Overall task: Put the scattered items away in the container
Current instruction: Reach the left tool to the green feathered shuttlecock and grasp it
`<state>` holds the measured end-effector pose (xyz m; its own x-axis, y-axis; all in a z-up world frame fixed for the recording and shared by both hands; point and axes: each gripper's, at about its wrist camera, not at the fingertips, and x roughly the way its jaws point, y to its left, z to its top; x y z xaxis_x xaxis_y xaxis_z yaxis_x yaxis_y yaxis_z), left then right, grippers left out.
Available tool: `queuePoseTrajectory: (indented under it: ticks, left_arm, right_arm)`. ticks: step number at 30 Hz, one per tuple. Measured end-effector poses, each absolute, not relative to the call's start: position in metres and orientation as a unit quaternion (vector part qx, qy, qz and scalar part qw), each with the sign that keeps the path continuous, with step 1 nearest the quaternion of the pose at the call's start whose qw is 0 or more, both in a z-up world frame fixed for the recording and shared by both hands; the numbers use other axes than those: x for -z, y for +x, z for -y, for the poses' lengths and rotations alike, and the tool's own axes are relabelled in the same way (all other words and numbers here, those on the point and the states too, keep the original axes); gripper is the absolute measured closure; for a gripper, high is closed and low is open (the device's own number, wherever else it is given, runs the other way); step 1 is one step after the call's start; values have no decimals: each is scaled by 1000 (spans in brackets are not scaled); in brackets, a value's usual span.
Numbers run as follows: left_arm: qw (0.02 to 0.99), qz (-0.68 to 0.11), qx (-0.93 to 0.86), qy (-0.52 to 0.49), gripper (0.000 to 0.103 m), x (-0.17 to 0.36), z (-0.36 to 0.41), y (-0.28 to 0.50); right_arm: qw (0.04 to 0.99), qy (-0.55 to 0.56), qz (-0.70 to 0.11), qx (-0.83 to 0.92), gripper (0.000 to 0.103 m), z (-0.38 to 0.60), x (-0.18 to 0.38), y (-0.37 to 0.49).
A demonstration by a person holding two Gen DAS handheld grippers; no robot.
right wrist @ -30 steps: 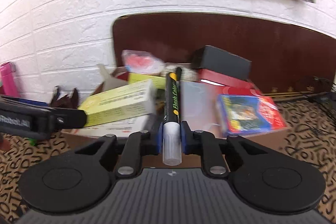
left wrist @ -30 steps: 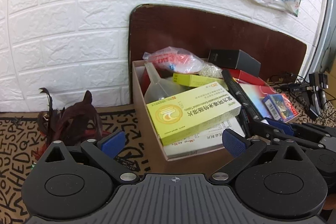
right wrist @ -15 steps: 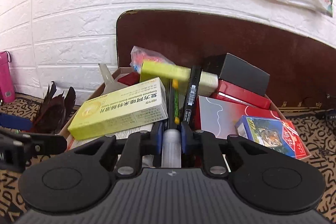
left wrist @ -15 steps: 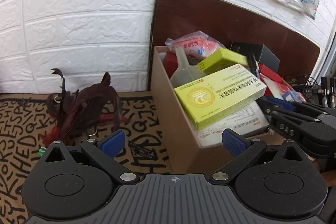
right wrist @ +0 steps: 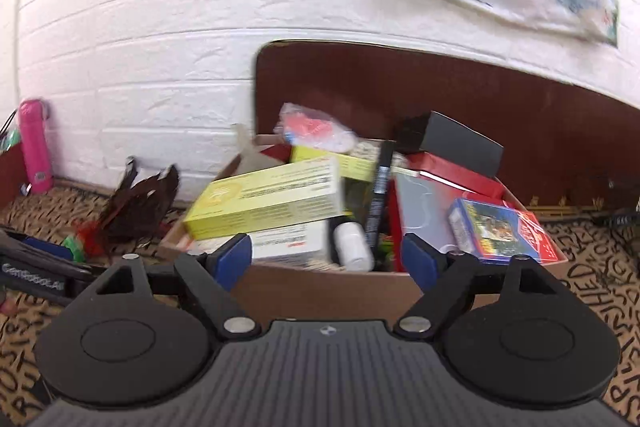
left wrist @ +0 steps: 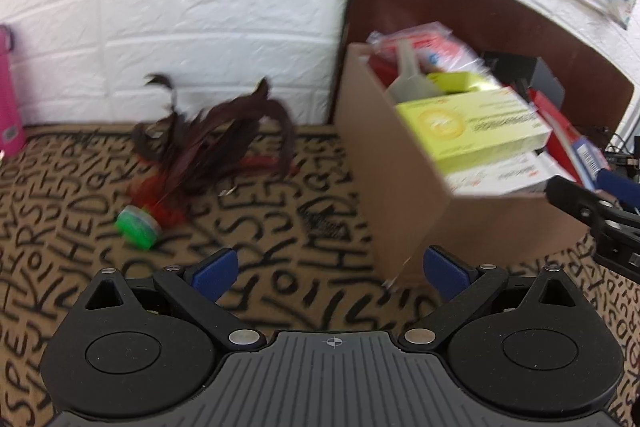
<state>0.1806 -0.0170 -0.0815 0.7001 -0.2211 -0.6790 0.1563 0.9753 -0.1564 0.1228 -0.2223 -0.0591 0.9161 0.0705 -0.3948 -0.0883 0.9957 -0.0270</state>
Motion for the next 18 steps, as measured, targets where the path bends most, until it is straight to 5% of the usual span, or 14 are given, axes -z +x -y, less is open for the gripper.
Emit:
queuePoseTrajectory:
  ticks: [18]
  left_arm:
    - [929, -362, 50, -50, 0, 76, -101, 164]
  right_arm:
    - [942, -82, -240, -218, 5, 82, 77, 108]
